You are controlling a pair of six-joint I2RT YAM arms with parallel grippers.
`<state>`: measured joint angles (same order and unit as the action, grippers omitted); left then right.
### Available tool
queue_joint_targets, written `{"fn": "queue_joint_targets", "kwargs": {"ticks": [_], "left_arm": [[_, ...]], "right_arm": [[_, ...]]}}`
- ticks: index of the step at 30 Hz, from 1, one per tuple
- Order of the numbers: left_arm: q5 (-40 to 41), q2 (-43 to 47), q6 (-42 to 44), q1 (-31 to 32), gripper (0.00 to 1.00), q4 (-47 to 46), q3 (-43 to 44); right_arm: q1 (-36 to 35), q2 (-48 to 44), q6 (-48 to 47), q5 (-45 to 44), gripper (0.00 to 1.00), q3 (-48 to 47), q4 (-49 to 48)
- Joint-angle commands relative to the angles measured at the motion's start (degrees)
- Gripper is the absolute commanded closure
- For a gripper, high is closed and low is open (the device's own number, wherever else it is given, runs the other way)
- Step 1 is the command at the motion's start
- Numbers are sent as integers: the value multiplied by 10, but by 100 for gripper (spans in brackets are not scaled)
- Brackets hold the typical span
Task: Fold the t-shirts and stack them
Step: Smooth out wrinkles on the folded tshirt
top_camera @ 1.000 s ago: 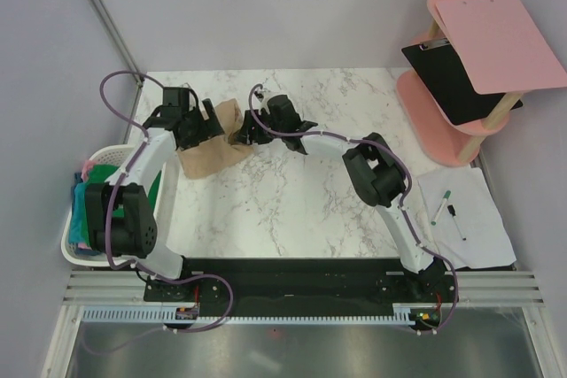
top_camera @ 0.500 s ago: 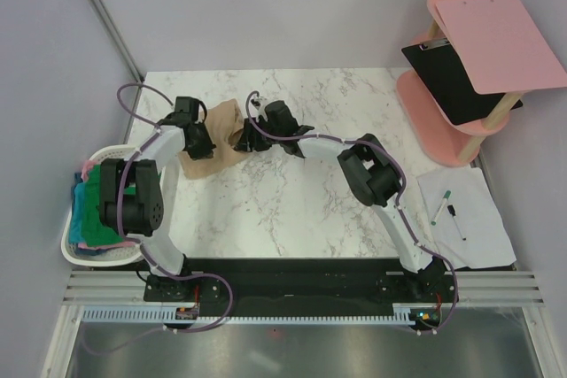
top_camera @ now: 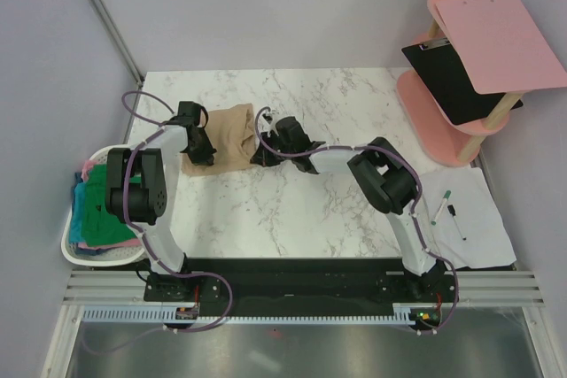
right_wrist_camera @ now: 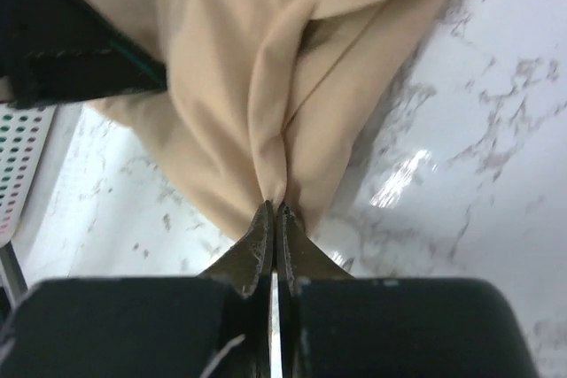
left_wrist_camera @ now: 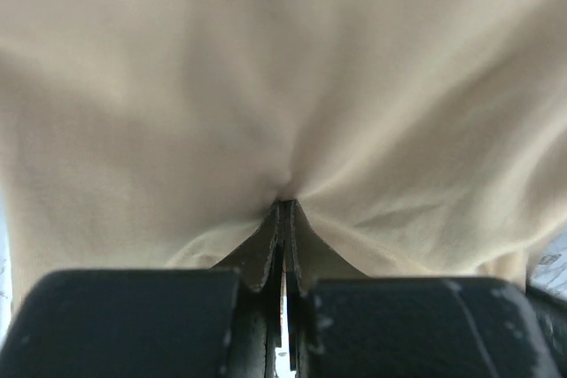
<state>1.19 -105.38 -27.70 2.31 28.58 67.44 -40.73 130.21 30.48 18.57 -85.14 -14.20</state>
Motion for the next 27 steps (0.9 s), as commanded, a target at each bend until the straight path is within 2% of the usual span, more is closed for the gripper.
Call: {"fn": "queue_joint_targets", "kwargs": {"ticks": [1, 7, 10, 11, 12, 15, 19, 27], "left_arm": [[40, -36, -14, -16, 98, 3, -10], [36, -47, -12, -16, 98, -1, -9], [32, -50, -11, -17, 98, -3, -11], [30, -52, -10, -17, 98, -3, -10], [27, -54, -11, -16, 98, -5, -11], [22, -54, -8, -17, 98, -6, -12], [18, -54, -7, -17, 98, -9, -11], [19, -55, -3, -16, 98, -10, -11]], "right_arm": [[-1, -98, 3, -78, 100, 87, -61], [-1, -98, 13, -79, 91, 135, -65], [-1, -99, 17, -79, 81, 145, -75], [-2, -100, 16, -81, 74, 144, -76], [-2, -101, 15, -81, 58, 141, -76], [-2, -103, 4, -87, 33, 127, -65], [-3, -108, 0, -94, 30, 109, -66], [-2, -52, 19, -75, 36, 38, -72]]}}
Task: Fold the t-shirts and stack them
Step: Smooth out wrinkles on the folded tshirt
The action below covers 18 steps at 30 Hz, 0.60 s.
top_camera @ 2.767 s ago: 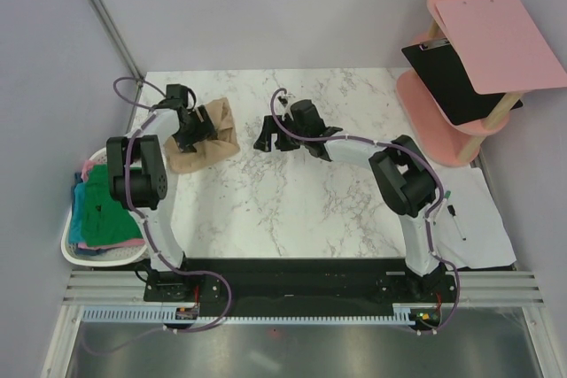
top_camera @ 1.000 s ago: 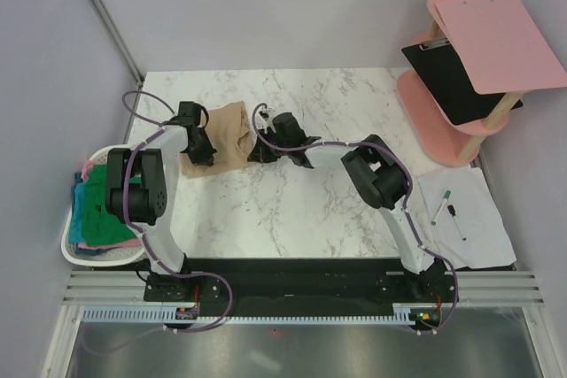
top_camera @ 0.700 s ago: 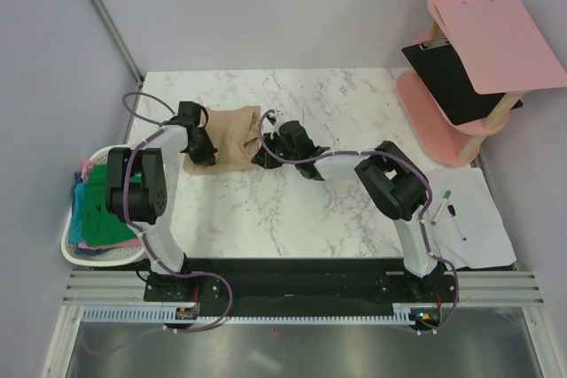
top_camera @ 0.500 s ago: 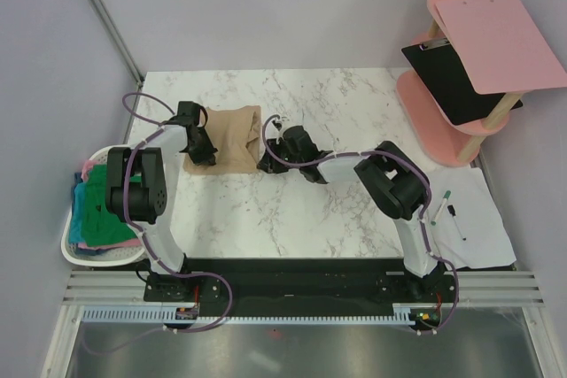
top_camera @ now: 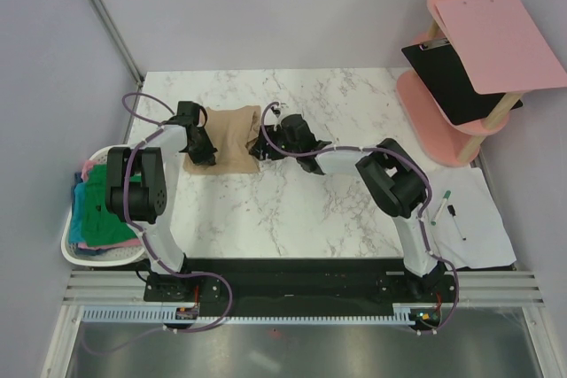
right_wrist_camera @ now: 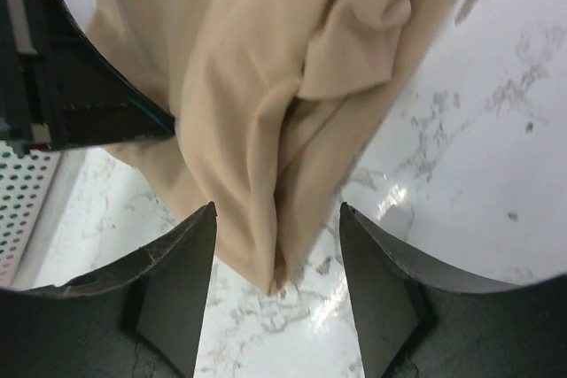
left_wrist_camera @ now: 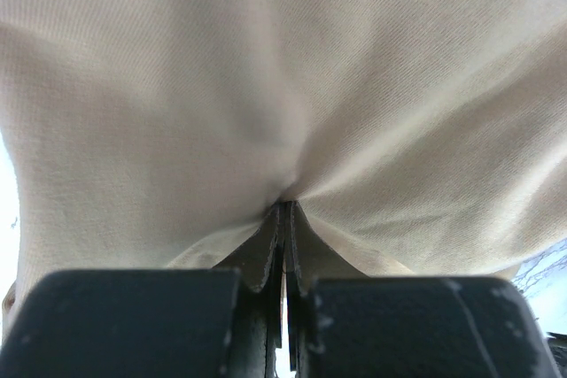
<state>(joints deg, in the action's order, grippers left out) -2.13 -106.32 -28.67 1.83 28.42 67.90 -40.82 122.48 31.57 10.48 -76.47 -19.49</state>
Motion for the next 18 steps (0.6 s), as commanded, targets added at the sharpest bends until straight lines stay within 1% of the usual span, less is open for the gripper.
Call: {"fn": "queue_joint_targets", "kwargs": {"ticks": [1, 10, 13, 14, 16, 18], "left_arm": [[51, -46, 6, -11, 98, -9, -16], [49, -47, 9, -11, 98, -9, -15], [51, -49, 10, -11, 98, -8, -14], [52, -49, 10, -11, 98, -9, -14], [53, -50, 11, -11, 98, -8, -12], [52, -52, 12, -11, 98, -8, -12]], "right_arm": [[-1, 31, 9, 9, 36, -68, -18], [-1, 112, 22, 27, 39, -178, 29], [-2, 126, 29, 27, 44, -185, 30], [-2, 131, 28, 29, 49, -186, 30], [-1, 135, 30, 31, 51, -184, 29], [-2, 137, 30, 38, 57, -182, 24]]}}
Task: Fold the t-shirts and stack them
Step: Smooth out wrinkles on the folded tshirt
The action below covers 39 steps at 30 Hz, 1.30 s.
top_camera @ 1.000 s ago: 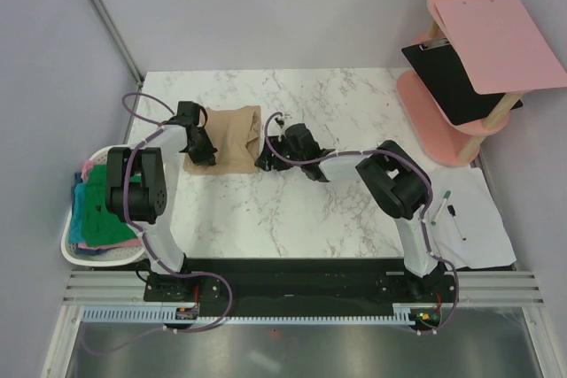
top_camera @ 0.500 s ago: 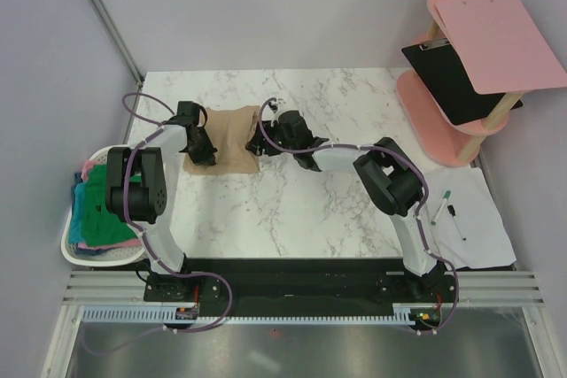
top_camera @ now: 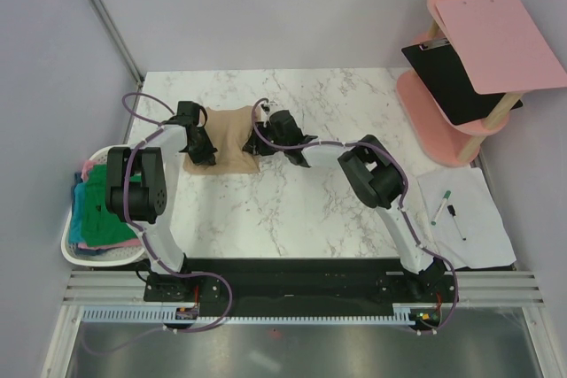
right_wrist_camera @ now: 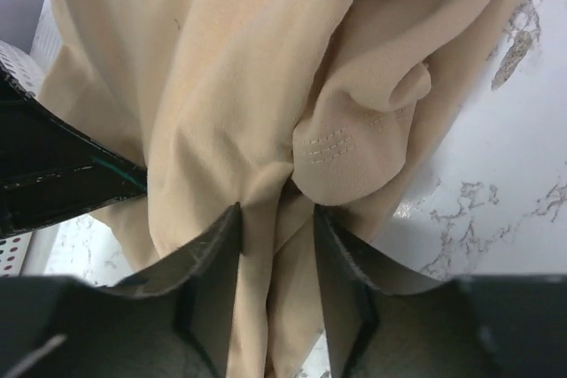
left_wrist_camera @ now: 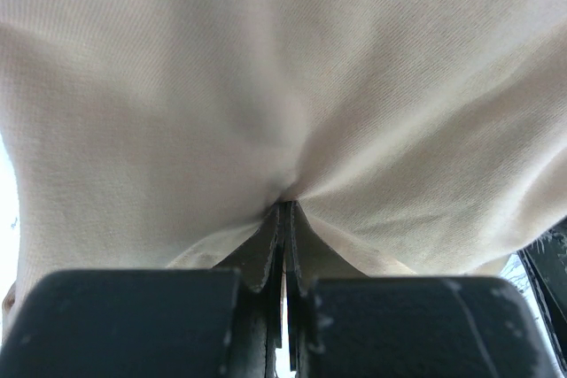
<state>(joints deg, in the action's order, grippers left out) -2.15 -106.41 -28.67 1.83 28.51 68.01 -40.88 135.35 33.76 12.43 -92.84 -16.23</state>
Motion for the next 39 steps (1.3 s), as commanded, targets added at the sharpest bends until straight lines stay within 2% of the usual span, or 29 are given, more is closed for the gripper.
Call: {"fn": "queue_joint_targets", "kwargs": {"ticks": [1, 4, 6, 7, 18, 21, 22, 24, 25, 27, 28, 31, 33, 34, 36, 39], "left_arm": [[52, -51, 12, -12, 98, -9, -11], [55, -52, 13, -11, 98, -9, -11], [55, -52, 13, -11, 98, -9, -10], [56, -52, 13, -11, 98, -9, -11], [59, -55, 13, -12, 98, -9, -10], [59, -55, 13, -11, 98, -9, -9], [58, -55, 14, -11, 98, -8, -9], [48, -46, 15, -10, 98, -11, -14], [45, -38, 16, -9, 98, -13, -16], [41, -5, 23, 0, 98, -15, -24], [40, 9, 26, 5, 98, -15, -24], [25, 80, 33, 23, 98, -20, -31], [8, 119, 41, 38, 98, -23, -33], [2, 151, 42, 42, 98, -24, -31], [-8, 180, 47, 52, 98, -27, -29], [-57, 219, 44, 55, 95, -64, -32]], "right_arm": [[-1, 9, 9, 21, 59, -17, -15], [-2, 6, 9, 26, 70, -8, -29], [-2, -5, 5, 24, 95, 10, -37], [-2, -11, 2, 26, 100, 19, -55], [0, -129, -17, -35, 100, 143, -81], [3, -129, -19, -40, 92, 136, -55], [4, -123, -17, -41, 81, 133, -50], [5, -123, -15, -43, 68, 139, -47], [5, -131, -15, -44, 57, 146, -50], [5, -143, -17, -56, 47, 172, -60], [5, -159, -21, -64, 36, 181, -62], [5, -198, -36, -91, 20, 218, -64], [6, -218, -46, -105, 15, 244, -64], [5, -238, -49, -119, 8, 252, -62], [6, -256, -61, -136, 2, 271, -53], [10, -281, -71, -157, 2, 288, -40]]}}
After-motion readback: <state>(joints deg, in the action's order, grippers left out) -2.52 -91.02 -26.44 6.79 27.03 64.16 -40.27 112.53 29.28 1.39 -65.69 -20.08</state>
